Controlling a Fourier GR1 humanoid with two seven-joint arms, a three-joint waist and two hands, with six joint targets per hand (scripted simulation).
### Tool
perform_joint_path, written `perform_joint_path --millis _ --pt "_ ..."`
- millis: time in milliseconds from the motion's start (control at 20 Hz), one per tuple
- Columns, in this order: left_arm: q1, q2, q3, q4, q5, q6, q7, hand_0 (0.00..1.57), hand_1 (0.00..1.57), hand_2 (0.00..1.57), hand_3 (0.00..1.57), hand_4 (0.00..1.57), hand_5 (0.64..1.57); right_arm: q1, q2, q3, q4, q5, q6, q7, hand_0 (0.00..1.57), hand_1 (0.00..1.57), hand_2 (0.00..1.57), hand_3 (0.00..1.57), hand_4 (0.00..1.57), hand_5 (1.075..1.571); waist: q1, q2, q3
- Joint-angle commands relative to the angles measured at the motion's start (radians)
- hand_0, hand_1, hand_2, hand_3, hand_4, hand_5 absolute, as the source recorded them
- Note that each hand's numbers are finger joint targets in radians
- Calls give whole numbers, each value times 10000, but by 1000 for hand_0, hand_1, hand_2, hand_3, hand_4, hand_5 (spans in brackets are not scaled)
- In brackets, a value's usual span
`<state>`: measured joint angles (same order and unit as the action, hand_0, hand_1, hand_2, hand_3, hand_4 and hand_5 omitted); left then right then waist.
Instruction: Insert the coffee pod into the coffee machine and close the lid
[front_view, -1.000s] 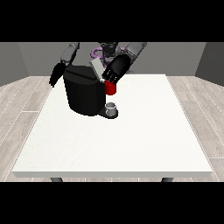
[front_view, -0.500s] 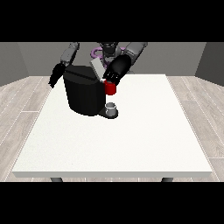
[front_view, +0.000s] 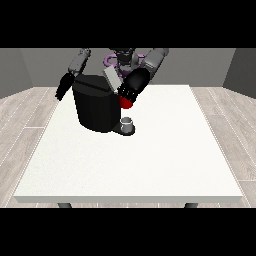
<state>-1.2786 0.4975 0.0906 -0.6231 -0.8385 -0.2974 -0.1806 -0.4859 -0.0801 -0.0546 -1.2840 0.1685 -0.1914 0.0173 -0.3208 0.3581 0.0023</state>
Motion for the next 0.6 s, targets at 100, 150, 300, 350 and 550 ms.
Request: perform_joint_path --millis 100,150,300,350,550 --pt "-94 -137 235 61 107 380 -230 1206 1206 1179 956 0 1571 272 264 182 -51 124 -196 -365 0 0 0 0 42 1571 -171 150 -20" --pt "-264 251 467 269 154 474 -369 1247 1247 1211 957 0 1571 -115 158 302 -379 223 -118 366 0 0 0 0 61 1571 -342 342 -25" --pt "-630 79 315 160 109 77 -222 1241 1241 1202 970 0 1571 -466 124 90 -23 195 -249 258 0 0 0 0 0 1571 -142 261 -20" --pt "-258 298 361 211 54 407 -622 1212 1212 1186 971 0 1571 77 206 319 -254 288 -201 -52 0 0 0 0 144 1571 -285 347 -22" --pt "-358 -258 15 -196 -200 637 -390 1250 1250 1216 940 0 1571 -445 178 -155 387 109 -431 -137 0 0 0 0 71 1571 225 290 -17"
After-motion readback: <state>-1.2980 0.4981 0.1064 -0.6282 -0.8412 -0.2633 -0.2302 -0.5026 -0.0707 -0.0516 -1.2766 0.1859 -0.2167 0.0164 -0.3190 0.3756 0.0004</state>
